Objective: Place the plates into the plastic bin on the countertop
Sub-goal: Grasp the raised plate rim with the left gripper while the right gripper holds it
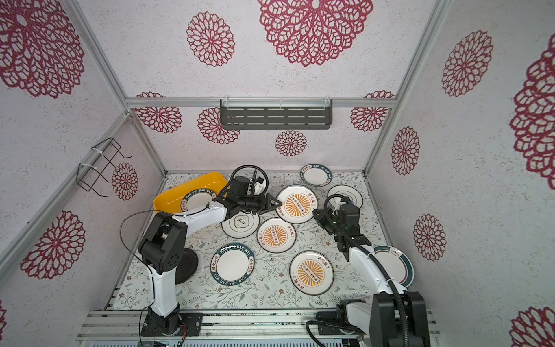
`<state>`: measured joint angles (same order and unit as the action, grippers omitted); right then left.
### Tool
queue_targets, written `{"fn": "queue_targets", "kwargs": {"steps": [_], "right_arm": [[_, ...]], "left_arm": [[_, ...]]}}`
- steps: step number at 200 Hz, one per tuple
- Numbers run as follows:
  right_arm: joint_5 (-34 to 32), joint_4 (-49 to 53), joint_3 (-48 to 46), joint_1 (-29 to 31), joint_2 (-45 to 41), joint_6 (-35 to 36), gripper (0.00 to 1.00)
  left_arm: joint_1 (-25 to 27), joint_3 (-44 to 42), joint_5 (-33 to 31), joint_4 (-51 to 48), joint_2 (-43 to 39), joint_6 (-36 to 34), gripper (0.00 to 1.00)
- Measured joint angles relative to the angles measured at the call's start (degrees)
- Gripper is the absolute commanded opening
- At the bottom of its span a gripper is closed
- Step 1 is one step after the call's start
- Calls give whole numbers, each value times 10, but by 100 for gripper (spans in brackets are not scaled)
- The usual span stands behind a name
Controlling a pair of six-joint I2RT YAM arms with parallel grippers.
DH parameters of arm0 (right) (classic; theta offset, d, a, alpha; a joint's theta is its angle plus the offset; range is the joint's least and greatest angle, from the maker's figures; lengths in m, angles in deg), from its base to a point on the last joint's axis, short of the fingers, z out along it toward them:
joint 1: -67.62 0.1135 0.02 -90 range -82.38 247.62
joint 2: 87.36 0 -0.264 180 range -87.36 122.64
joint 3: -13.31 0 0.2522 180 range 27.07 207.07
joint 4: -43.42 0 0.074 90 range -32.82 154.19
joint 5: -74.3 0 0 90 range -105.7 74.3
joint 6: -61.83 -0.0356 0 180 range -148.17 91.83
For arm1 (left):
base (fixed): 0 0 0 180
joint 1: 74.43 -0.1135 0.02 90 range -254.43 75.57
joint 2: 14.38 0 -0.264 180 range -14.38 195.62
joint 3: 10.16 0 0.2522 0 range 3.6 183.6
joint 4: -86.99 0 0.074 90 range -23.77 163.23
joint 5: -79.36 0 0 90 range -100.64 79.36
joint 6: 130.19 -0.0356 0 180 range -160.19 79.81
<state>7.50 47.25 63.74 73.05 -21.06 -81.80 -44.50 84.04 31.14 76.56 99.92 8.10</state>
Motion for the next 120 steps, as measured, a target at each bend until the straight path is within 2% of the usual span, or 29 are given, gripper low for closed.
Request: {"fn": "queue_targets", "kwargs": {"steps": [20,88,120], "right_arm": [[0,-1,0,3,0,0,0],[1,-21,1,12,0,0,0],[0,-25,2,20,0,0,8]], "left_arm": [[-5,-6,6,19,-11,12,24],[-11,-7,8,33,-15,34,6],[-16,-10,7,33,-17,39,0]]}}
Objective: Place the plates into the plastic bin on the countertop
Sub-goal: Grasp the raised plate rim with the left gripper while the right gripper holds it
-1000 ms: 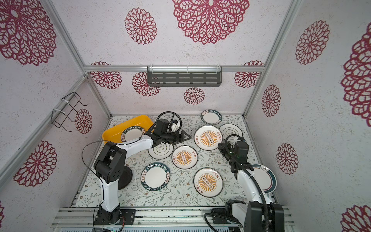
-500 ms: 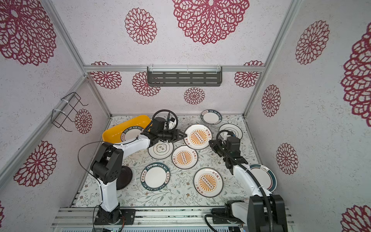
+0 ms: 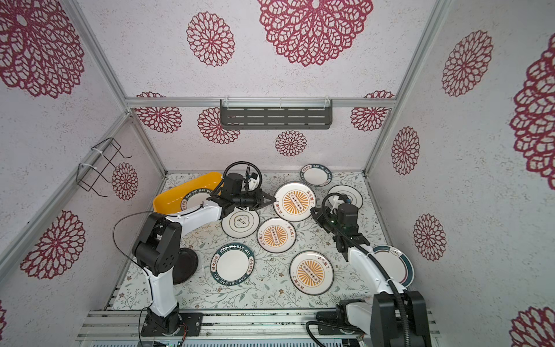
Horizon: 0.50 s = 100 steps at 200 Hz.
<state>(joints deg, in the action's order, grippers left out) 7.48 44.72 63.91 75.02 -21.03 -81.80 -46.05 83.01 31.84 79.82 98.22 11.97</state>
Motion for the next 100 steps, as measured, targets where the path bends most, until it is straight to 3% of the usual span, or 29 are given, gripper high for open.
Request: {"fn": "queue_targets", "kwargs": {"steps": [20,32,58,93,100], "right_arm": [[2,-7,1,5,2,-2,24],[5,-15,7,11,8,-5,46],[5,-40,12,22,15,-7,70],[-4,-81,13,31,33,-10,79],[-5,-88,13,33,38,-10,84]], "left_arm": [[-2,-9,-1,0,-11,1,0],[-3,-14,-1,0,-17,2,0],[-8,-25,-3,0,-34,8,0],[-34,-57,-18,-4,-74,18,0],[-43,-65,-22,-5,-82,20,0]]}}
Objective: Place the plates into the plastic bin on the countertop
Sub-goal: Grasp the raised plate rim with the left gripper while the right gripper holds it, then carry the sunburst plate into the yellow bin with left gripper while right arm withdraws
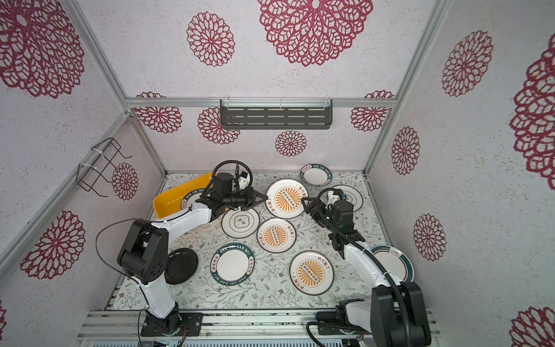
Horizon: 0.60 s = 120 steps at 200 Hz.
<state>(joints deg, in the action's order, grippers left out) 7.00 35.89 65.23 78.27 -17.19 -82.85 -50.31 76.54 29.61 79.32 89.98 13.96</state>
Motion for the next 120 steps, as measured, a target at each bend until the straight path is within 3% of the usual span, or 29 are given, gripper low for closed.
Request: {"fn": "queue_targets", "kwargs": {"steps": [22,68,120], "right_arm": [[-5,-9,10,10,21,1,99],[-17,-19,54,55,48,27,99],[-16,-35,100,105,100,62,99]], "left_arm": [[-27,-16,-13,-11,-23,0,0],[-94,-46,-45,-63,-54,-21,0],[-206,-93,-69,-118,-85,-49,0]]}}
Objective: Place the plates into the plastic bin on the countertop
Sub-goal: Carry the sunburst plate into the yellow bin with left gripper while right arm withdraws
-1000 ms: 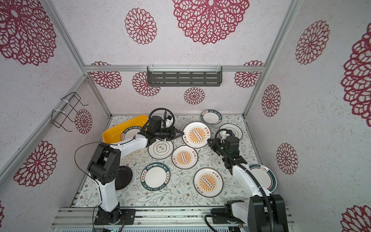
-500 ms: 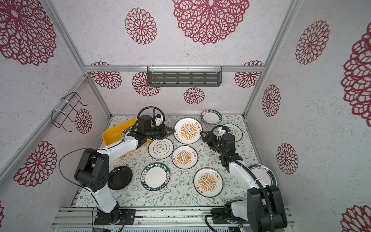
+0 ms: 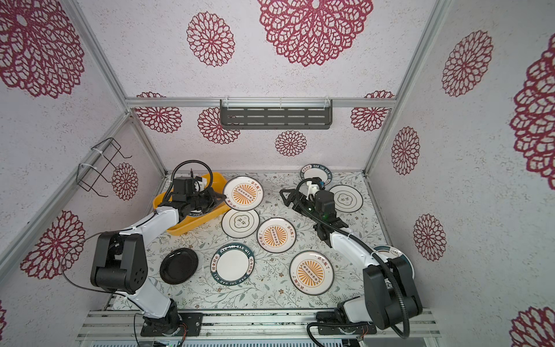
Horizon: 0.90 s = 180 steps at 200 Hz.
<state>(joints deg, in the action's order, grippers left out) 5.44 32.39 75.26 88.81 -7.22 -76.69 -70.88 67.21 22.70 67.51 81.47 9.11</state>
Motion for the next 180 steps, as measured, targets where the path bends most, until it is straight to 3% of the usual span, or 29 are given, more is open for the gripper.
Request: {"fn": "queue_targets", "kwargs": {"steps": [114,180], "right_arm": [[-16,-5,19,36,29,10,99],[-45,-26,-7,36,29,-7,99]], "left_arm": [[-193,-68,-28,-27,-24,-6,0],[-218,-39,-54,-10,52,3,0]]}}
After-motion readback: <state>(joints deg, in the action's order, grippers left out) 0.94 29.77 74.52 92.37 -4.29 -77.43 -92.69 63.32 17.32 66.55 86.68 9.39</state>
